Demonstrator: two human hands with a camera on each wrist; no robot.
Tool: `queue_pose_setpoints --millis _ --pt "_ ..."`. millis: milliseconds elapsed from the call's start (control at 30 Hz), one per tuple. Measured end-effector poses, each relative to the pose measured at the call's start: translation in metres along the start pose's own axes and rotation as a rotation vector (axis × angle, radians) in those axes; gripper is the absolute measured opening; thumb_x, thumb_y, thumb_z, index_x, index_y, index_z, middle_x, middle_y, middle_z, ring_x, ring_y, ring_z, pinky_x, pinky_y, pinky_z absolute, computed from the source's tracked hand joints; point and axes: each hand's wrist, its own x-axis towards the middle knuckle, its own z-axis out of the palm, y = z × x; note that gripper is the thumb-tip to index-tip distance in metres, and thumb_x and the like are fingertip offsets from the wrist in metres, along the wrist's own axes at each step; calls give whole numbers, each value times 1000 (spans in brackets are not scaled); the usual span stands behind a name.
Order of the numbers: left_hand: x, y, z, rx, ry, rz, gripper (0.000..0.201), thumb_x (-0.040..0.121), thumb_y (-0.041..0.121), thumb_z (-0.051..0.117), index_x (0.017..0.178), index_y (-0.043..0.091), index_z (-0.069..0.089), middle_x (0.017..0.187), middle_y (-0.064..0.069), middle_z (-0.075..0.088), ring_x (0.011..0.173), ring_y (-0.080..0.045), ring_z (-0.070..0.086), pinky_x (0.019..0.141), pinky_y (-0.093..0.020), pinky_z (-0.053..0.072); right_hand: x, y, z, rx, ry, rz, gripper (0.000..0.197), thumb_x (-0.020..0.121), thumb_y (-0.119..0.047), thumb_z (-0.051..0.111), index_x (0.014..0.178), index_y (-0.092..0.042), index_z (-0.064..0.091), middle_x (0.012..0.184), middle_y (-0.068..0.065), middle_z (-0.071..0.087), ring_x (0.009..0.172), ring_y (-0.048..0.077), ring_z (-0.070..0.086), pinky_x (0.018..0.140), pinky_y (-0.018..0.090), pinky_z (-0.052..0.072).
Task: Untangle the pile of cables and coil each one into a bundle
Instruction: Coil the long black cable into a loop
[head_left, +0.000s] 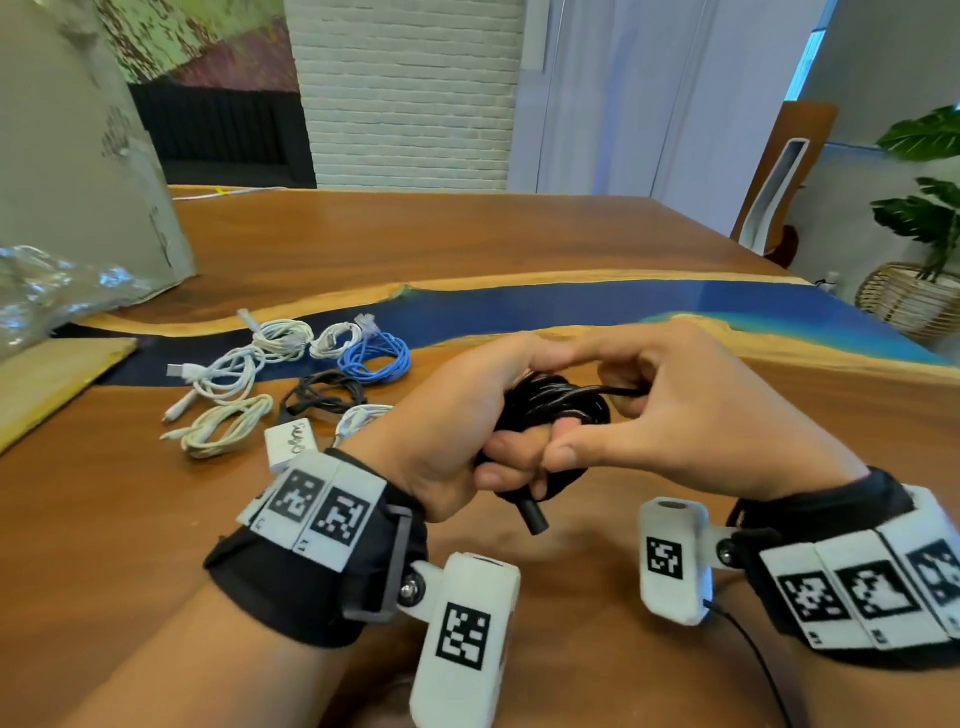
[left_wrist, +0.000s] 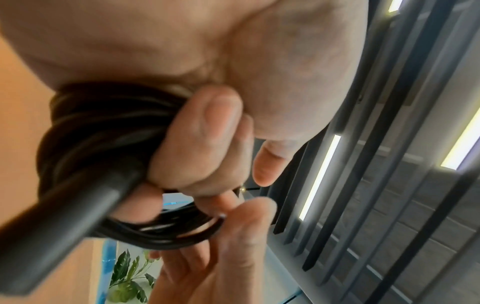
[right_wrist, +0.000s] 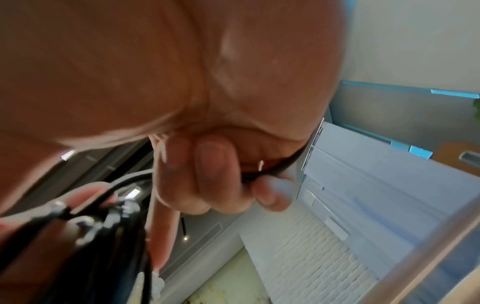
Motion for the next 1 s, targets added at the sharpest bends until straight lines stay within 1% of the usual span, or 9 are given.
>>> queue_pose_setpoints --millis 100,200,267,333,400,500,700,800,1000 --pt "-1 2 2 10 -4 -44 60 100 51 40 85 -4 57 61 -16 13 29 -13 18 41 -21 40 3 2 3 28 -76 -1 46 68 -32 93 111 -32 76 98 -15 76 95 3 70 80 21 53" --pt "0 4 0 -31 -26 -87 72 95 64 36 62 2 51 42 -1 18 28 -16 19 49 -26 42 5 6 4 -18 -82 38 20 71 -32 90 85 -26 78 88 -5 70 87 13 67 81 42 54" --pt "1 3 0 -80 -34 -84 73 97 63 32 58 4 52 36 1 22 27 -17 23 60 -33 44 5 7 6 102 -131 59 7 81 -8 80 78 -13 75 78 0 73 78 16 70 77 39 57" --pt "4 1 1 -98 -1 -61 68 102 53 33 59 5 53 36 1 24 27 -17 27 65 -35 46 5 7 7 185 -162 65 20 86 8 65 77 -8 73 74 7 76 74 22 73 79 44 62" --pt "6 -2 3 -82 46 -30 60 105 42 36 59 6 54 38 0 25 28 -16 28 69 -36 48 5 9 8 195 -160 79 24 87 9 60 78 -8 72 73 9 76 75 31 73 81 51 61" --pt "7 -4 4 -64 74 -27 58 104 36 37 56 9 54 39 0 25 30 -17 28 68 -35 47 7 14 9 199 -157 102 21 89 10 56 83 -1 73 74 9 76 75 25 75 77 44 62" --pt "-2 -2 6 36 -163 -10 57 92 59 51 57 13 52 37 3 22 36 -21 37 77 -31 51 3 14 2 333 -221 54 15 87 20 61 88 9 73 78 24 74 72 24 73 72 32 58" --pt "-5 -1 8 77 -183 74 45 96 42 50 68 10 66 40 5 24 36 -17 28 67 -27 46 1 17 -6 363 -185 -6 17 81 20 70 80 3 73 77 19 75 75 26 75 73 33 59" --pt "-5 1 0 7 -175 132 48 97 40 48 79 3 73 42 4 23 38 -22 16 62 -26 45 -1 21 -13 461 -275 -113 20 88 2 67 104 15 67 98 25 75 96 34 75 88 40 58"
